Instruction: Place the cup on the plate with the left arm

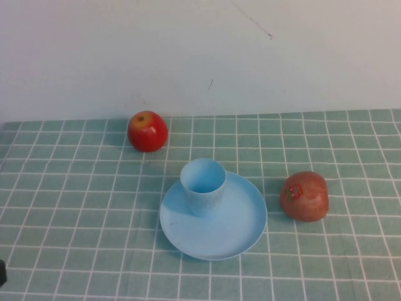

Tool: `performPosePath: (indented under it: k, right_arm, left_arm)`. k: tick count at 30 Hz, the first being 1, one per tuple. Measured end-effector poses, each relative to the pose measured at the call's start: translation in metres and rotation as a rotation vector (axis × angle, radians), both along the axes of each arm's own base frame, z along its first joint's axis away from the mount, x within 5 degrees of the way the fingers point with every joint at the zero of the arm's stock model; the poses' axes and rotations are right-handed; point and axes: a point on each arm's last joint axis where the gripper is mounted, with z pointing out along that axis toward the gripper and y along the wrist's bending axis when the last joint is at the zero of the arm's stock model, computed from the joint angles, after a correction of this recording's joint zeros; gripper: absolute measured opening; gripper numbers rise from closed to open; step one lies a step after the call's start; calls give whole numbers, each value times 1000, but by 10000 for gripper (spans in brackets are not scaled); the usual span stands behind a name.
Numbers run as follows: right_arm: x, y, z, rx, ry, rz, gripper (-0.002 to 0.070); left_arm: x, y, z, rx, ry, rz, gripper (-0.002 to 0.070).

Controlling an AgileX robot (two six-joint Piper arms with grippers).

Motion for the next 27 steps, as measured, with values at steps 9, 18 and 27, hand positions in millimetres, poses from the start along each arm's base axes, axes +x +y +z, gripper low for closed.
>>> performPosePath:
  k: [9,18,27]
  right_arm:
    - [0,0,0,0,0,0,-2]
    - [0,0,0,0,0,0,-2]
    - [0,0,0,0,0,0,-2]
  left_arm:
    - [6,13,-77,-140,-161,287,2]
    - [17,22,-185,-208,32,590,2]
    - [19,25,-184,-250,-14,654,1]
